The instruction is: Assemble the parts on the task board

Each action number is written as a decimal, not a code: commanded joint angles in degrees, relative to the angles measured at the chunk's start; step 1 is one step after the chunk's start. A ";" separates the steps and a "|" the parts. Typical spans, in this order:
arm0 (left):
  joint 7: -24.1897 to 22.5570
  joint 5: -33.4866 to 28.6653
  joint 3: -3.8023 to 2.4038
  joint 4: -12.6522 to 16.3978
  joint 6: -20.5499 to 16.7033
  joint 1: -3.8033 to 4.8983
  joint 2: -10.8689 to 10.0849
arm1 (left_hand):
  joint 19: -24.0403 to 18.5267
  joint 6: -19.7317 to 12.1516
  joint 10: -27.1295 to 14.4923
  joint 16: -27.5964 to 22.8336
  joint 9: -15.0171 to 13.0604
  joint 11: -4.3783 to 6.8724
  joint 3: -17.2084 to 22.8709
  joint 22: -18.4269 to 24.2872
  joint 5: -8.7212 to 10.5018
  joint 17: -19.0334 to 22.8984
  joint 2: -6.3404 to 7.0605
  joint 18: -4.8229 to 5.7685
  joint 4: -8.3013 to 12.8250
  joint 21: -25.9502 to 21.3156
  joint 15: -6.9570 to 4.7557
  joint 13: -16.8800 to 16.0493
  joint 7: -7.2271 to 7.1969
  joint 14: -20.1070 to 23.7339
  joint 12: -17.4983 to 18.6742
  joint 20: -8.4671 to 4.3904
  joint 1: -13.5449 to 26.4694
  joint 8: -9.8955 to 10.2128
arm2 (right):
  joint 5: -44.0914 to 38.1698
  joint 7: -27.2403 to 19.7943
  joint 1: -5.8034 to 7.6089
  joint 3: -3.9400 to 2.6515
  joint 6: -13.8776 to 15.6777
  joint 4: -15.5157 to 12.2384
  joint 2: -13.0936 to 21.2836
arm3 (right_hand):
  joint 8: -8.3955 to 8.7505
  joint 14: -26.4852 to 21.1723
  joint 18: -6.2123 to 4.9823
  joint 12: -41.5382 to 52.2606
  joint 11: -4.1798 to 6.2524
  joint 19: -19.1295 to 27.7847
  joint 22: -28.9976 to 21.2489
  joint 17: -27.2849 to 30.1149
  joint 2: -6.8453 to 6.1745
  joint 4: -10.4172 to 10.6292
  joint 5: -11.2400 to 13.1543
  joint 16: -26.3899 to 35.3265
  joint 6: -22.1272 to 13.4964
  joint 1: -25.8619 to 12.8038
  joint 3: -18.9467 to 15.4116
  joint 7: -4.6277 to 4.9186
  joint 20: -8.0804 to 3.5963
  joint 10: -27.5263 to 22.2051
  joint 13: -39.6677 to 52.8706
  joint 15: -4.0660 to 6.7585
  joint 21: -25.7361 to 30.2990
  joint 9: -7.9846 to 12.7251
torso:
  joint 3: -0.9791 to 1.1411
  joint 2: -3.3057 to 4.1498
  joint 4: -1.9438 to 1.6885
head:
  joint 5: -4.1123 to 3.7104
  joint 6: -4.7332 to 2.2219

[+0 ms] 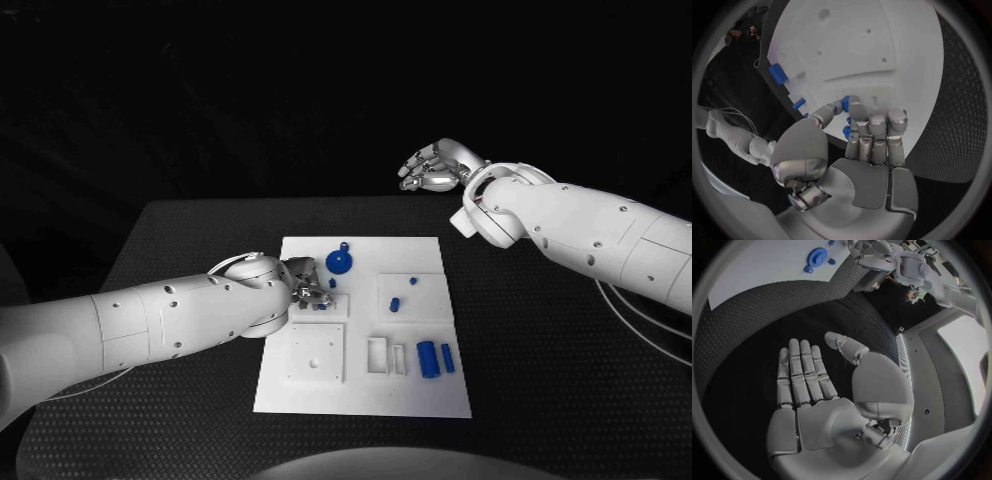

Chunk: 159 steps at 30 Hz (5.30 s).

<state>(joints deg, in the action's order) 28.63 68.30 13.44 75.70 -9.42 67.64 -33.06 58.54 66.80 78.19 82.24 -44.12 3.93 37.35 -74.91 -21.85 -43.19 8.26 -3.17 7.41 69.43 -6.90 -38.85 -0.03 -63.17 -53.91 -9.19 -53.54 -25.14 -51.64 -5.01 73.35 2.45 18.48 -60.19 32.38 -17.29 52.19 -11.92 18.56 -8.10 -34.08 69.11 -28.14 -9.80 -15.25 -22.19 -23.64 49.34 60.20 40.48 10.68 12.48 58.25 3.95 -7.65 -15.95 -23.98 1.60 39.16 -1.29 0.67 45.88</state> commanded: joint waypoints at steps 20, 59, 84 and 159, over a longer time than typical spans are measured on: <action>-0.72 -0.42 0.20 1.40 -1.03 -0.25 -1.91 | -1.21 -2.11 1.56 -0.27 1.92 2.02 -0.07 -0.14 19.11 -0.36 8.84 -3.65 -9.89 -0.23 -5.01 -0.13 0.41 -3.65 0.23 -6.40 7.62 1.01 | -0.44 0.06 -0.17 -0.01 -0.71 0.13 0.26 | -0.10 -0.87 1.21 -0.67 -0.58 0.94 0.47 -0.06 -0.55 0.22 -0.60 1.03 -0.99 0.23 -0.75 0.23 -0.03 -0.20 -0.06 -0.67 1.04 0.26 | -0.07 0.02 -0.03 | -0.16 -0.62; -4.16 -4.94 -2.92 -10.31 6.30 7.86 0.11 | -6.67 -9.81 -5.49 -4.90 2.72 -0.92 1.05 1.11 18.90 1.78 7.78 -2.27 -11.21 -4.16 -2.05 1.73 3.36 2.48 5.09 -4.69 3.51 3.25 | -0.37 0.14 -0.55 -0.02 -1.07 1.00 0.92 | -0.12 -1.22 1.42 -1.00 -0.67 1.21 0.93 -0.12 -0.34 0.39 -1.07 1.43 -1.25 0.10 -1.20 0.31 -0.09 -0.39 -0.04 -0.84 1.65 0.36 | -0.05 0.23 0.11 | 0.34 -2.75; -5.68 -4.81 -2.83 -23.80 12.71 7.23 8.11 | -7.84 -11.45 -6.02 -5.57 3.95 -1.69 -0.60 1.58 19.05 3.14 7.85 -1.47 -16.28 -5.72 -1.13 2.40 4.17 3.49 6.84 -3.94 7.08 3.50 | -0.36 0.17 -0.56 -0.03 -0.97 0.54 0.81 | -0.29 -1.25 1.60 -1.29 -0.73 1.07 1.78 -0.39 -0.31 0.66 -4.35 1.70 -1.49 -0.89 -3.00 0.37 -0.23 -0.35 0.00 -0.86 2.42 0.44 | -0.11 0.87 0.37 | 0.35 -3.11; -7.67 -7.38 -2.65 -30.91 17.35 4.42 12.89 | -8.96 -11.39 -6.75 -4.62 4.65 -1.71 -2.37 0.63 18.95 3.99 -0.23 -1.48 -8.38 -5.61 -1.11 1.81 4.14 4.74 7.03 -3.87 0.59 2.37 | -0.34 0.16 -0.55 -0.03 -0.76 0.29 0.07 | -0.34 -1.31 1.66 -1.44 -0.75 1.00 2.13 -0.49 -0.23 0.63 -4.55 1.87 -1.62 -0.79 -3.38 0.40 -0.29 -0.39 0.00 -0.90 2.88 0.50 | -0.08 0.82 0.26 | -0.30 -2.60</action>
<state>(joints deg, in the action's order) 21.71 61.30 10.80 44.78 6.84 72.05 -20.29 49.95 55.17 71.65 77.44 -39.54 2.15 35.09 -74.23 -3.04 -39.28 8.17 -4.89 -1.28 63.66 -7.77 -36.97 4.08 -58.75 -46.98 -6.55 -52.36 -22.60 -51.63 -4.59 72.81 2.45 18.05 -59.85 32.51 -17.29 51.37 -11.06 17.45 -8.50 -33.15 71.18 -28.57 -10.10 -14.70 -26.46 -22.08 48.10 59.73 37.40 11.10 12.36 57.85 3.98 -8.45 -13.30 -23.53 1.51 39.97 -1.01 0.35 43.25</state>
